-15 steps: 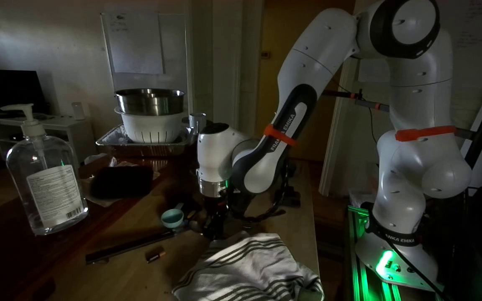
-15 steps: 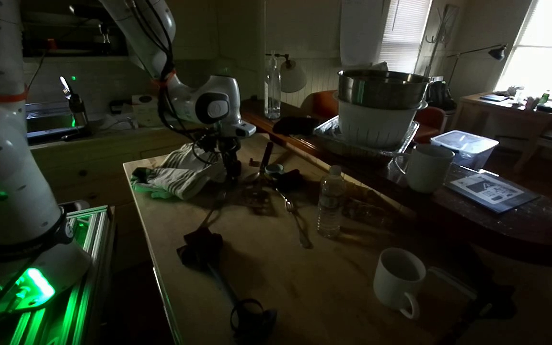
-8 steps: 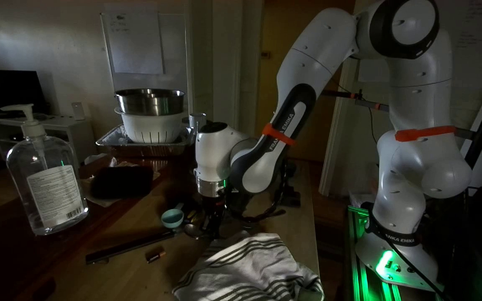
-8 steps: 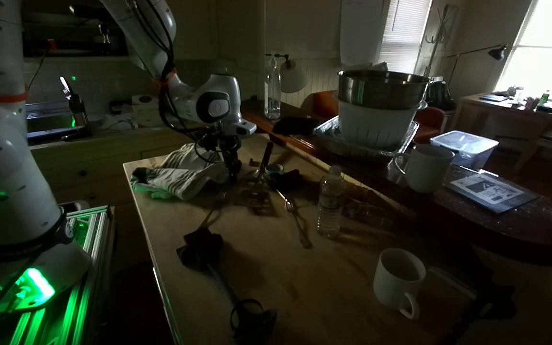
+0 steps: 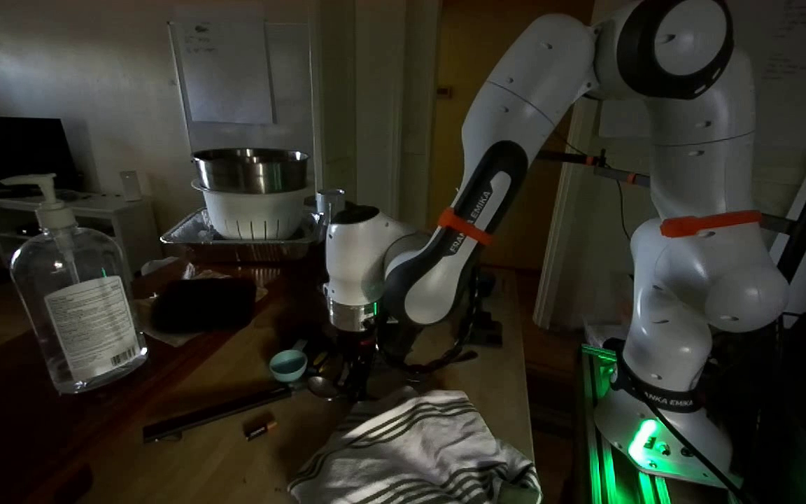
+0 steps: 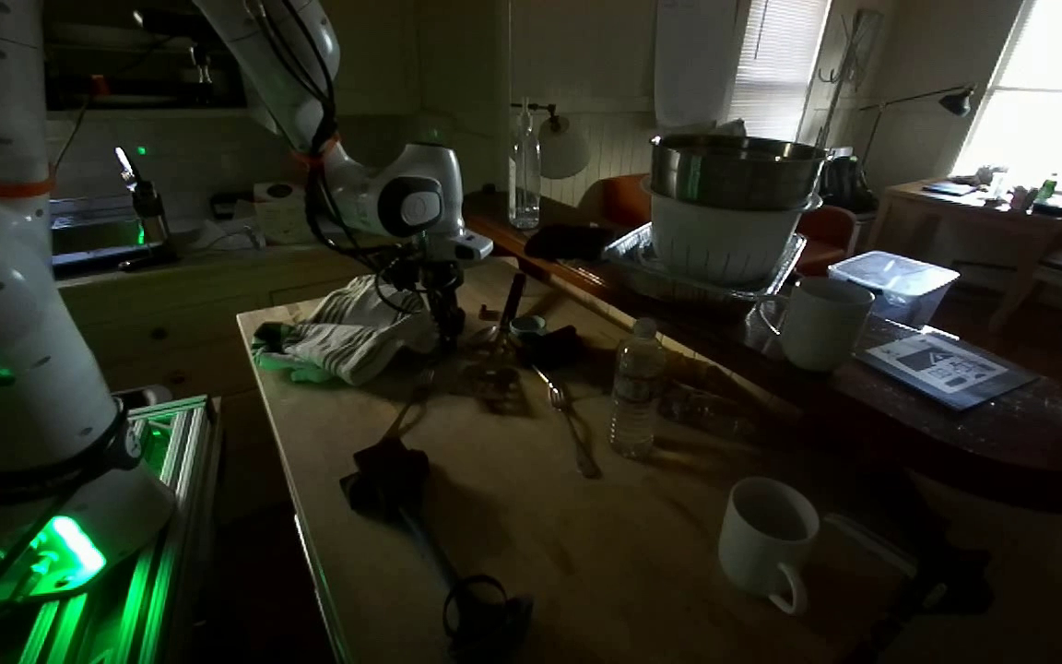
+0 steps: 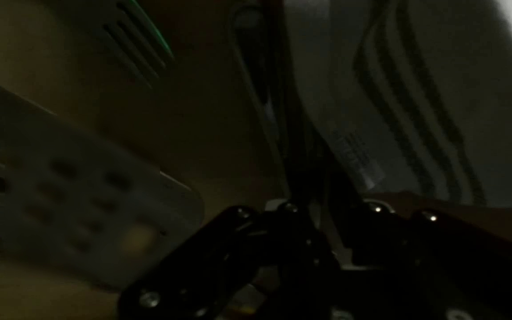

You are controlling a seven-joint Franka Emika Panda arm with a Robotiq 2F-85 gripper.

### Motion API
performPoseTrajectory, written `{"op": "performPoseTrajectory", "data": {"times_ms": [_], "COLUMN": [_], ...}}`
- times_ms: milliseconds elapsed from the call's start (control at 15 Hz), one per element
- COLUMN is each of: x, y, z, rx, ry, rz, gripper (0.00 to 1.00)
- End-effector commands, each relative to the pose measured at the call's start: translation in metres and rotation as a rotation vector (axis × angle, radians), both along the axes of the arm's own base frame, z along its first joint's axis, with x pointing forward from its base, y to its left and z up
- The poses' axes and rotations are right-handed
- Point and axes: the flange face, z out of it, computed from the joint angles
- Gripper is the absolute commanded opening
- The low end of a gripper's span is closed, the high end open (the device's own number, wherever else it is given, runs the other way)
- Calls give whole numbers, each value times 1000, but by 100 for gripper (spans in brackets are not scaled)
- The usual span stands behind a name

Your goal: Put one spoon in the cup

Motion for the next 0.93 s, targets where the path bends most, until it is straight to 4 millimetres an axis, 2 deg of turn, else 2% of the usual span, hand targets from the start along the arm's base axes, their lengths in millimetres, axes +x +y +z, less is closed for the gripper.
{"op": "performPoseTrajectory", "data": {"times_ms": [0, 200, 600, 867], "x": [-1, 1, -11, -16], "y": [-3, -3, 0, -2], "z": [-28, -25, 26, 44], "rx": [-20, -27, -24, -12], "ry": [71, 69, -14, -41], "rz": [8, 18, 17, 10], "gripper": [2, 0, 1, 1]}}
